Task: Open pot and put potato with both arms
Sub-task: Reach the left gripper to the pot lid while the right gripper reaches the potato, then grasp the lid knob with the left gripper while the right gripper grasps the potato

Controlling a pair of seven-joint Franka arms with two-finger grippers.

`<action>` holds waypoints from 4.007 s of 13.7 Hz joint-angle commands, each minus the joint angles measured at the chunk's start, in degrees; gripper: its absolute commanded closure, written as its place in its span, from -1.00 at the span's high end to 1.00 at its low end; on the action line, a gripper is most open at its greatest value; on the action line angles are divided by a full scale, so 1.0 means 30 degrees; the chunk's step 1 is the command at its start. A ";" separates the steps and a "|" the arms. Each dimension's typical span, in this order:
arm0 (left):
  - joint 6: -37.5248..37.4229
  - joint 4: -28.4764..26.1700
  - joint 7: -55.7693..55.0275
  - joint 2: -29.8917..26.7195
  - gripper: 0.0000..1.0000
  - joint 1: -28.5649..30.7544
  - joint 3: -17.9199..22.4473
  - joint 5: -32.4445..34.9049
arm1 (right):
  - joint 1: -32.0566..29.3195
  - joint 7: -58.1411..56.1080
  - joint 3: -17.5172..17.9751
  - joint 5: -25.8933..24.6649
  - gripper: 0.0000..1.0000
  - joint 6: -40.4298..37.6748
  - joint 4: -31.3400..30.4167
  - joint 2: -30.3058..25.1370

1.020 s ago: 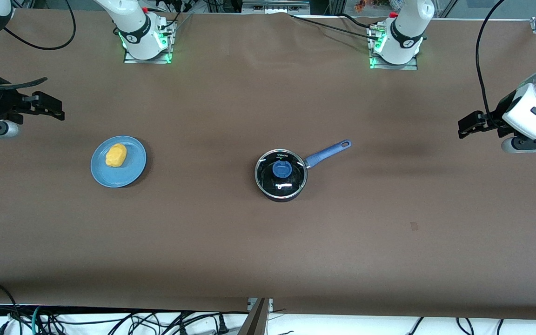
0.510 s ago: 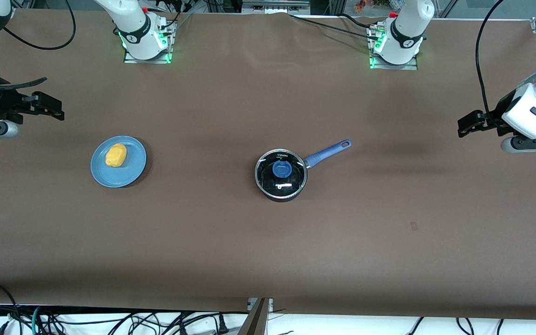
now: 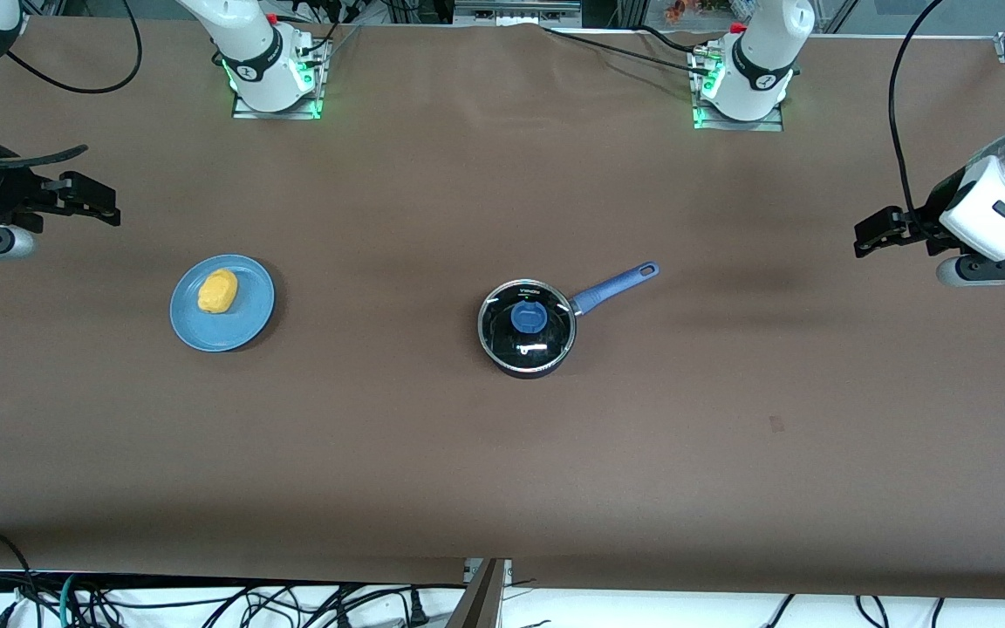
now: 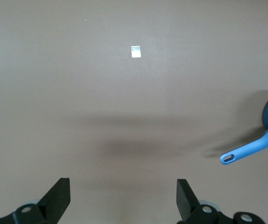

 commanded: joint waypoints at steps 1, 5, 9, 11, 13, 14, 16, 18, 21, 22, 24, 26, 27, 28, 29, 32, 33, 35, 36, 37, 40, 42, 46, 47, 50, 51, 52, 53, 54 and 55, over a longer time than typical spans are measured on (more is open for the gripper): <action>-0.0410 0.0393 -0.0165 0.0225 1.00 0.0042 0.0001 -0.0371 | -0.0175 -0.0051 0.0127 -0.0033 1.00 -0.0126 0.0413 0.0138; -0.0469 0.0363 -0.0106 0.0224 1.00 0.0013 -0.0029 -0.0342 | -0.0175 -0.0051 0.0127 -0.0033 1.00 -0.0126 0.0413 0.0138; -0.0850 0.0392 -0.0106 0.0195 1.00 -0.0161 -0.0058 -0.0167 | -0.0146 0.0007 0.0127 -0.0033 1.00 -0.0068 0.0413 0.0138; -0.0879 0.0392 -0.0252 0.0224 1.00 -0.0221 -0.0523 -0.0340 | -0.0262 0.0154 0.0098 -0.0033 1.00 -0.0009 0.0266 0.0457; -0.0763 0.0392 -0.2348 0.0544 1.00 -0.0221 -0.1865 -0.0604 | -0.0672 0.0007 0.0098 -0.0033 1.00 0.0049 0.0237 0.0927; -0.0588 0.0421 -0.3870 0.0749 1.00 -0.0221 -0.2802 -0.1012 | -0.0702 -0.0022 0.0069 -0.0091 1.00 0.0050 0.0266 0.1074; 0.0840 0.0451 -0.6655 0.1538 1.00 -0.0280 -0.4560 -0.1541 | -0.0703 0.0183 0.0069 -0.0149 1.00 -0.0126 0.0092 0.1455; 0.2831 0.0451 -0.9583 0.2708 1.00 -0.0309 -0.6406 -0.1543 | -0.0878 -0.0050 -0.0049 -0.0295 1.00 0.0019 0.0119 0.2419; 0.5908 0.0451 -1.3046 0.4787 1.00 -0.1591 -0.7704 -0.1192 | -0.0908 0.0007 -0.0049 -0.0181 1.00 0.0137 0.0062 0.3795; 0.6846 0.0451 -1.3809 0.5462 1.00 -0.2352 -0.7675 -0.1192 | -0.0937 0.0007 -0.0049 -0.0063 1.00 0.0370 0.0061 0.4264; 0.8139 0.0480 -1.4720 0.6780 1.00 -0.3846 -0.7617 -0.0262 | -0.0966 0.0007 -0.0049 0.0025 1.00 0.1479 -0.0143 0.5347; 0.9253 0.1119 -1.7056 0.8069 1.00 -0.5312 -0.7646 0.1437 | -0.0850 0.0299 -0.0049 0.0026 1.00 0.3757 -0.1279 0.6170; 0.9286 0.1821 -1.8142 0.8859 1.00 -0.5928 -0.7646 0.2199 | -0.0907 0.0300 -0.0049 0.0026 1.00 0.5395 -0.2244 0.6521; 0.9287 0.2466 -1.8936 0.9534 1.00 -0.6369 -0.7646 0.2468 | -0.0937 0.0300 -0.0049 0.0026 1.00 0.6861 -0.3210 0.6583; 0.9287 0.3139 -1.9379 1.0208 1.00 -0.6693 -0.7617 0.2558 | -0.0937 0.0445 -0.0049 0.0026 1.00 0.7978 -0.4090 0.6583; 0.9316 0.4725 -1.9588 1.1821 1.00 -0.7077 -0.7529 0.2558 | -0.0908 0.2551 -0.0049 -0.0004 1.00 0.8748 -0.5092 0.6670; 0.9345 0.5076 -1.9617 1.2261 1.00 -0.7077 -0.7529 0.2703 | -0.0908 0.2759 -0.0049 -0.0004 1.00 0.9650 -0.5849 0.6700; 0.9635 0.5284 -1.9647 1.2790 1.00 -0.7077 -0.7529 0.3812 | -0.0908 0.2907 -0.0049 0.0025 1.00 1.1526 -0.7665 0.6409; 0.9870 0.5256 -1.9647 1.2909 1.00 -0.7077 -0.7529 0.4108 | -0.0937 0.2908 -0.0049 0.0026 1.00 1.2143 -0.8253 0.6291; 0.9931 0.5314 -1.9618 1.3026 1.00 -0.7077 -0.7500 0.4082 | -0.0937 0.2908 -0.0049 0.0026 1.00 1.2555 -0.8694 0.6203; 0.9990 0.5343 -1.9472 1.3144 1.00 -0.7077 -0.7207 0.4111 | -0.0937 0.3667 -0.0049 0.0026 1.00 1.4020 -1.0246 0.5912; 1.0019 0.5343 -1.9471 1.3291 1.00 -0.7077 -0.6944 0.4111 | -0.0937 0.3699 -0.0078 0.0026 1.00 1.4200 -1.0923 0.5501; 1.0048 0.5372 -1.9383 1.3407 0.90 -0.7077 -0.6914 0.4111 | -0.0937 0.3699 -0.0165 0.0026 1.00 1.5074 -1.2180 0.5178; 1.0048 0.5547 -1.9383 1.3437 0.77 -0.7077 -0.6942 0.4082 | -0.0937 0.3699 -0.0253 0.0026 1.00 1.5630 -1.2707 0.5003; 1.0048 0.5607 -1.9354 1.3613 0.35 -0.7106 -0.6914 0.4082 | -0.0966 0.3699 -0.0400 0.0026 1.00 1.6629 -1.3443 0.5001; 1.0019 0.5578 -1.9325 1.3642 0.21 -0.7106 -0.6942 0.4082 | -0.0966 0.3699 -0.0487 0.0026 1.00 1.6864 -1.3561 0.4972; 1.0048 0.5578 -1.9325 1.3671 0.07 -0.7106 -0.6943 0.4111 | -0.0966 0.3699 -0.0575 0.0026 1.00 1.6895 -1.3562 0.5001; 1.0048 0.5578 -1.9296 1.3671 0.01 -0.7106 -0.6914 0.4111 | -0.0966 0.3699 -0.0576 0.0026 1.00 1.6895 -1.3562 0.5001; 1.0048 0.5578 -1.9296 1.3671 -0.12 -0.7106 -0.6942 0.4111 | -0.0966 0.3699 -0.0576 0.0026 1.00 1.6924 -1.3562 0.5030; 1.0048 0.5578 -1.9296 1.3671 -0.14 -0.7106 -0.6943 0.4111 | -0.0966 0.3728 -0.0576 0.0026 0.96 1.6983 -1.3562 0.5060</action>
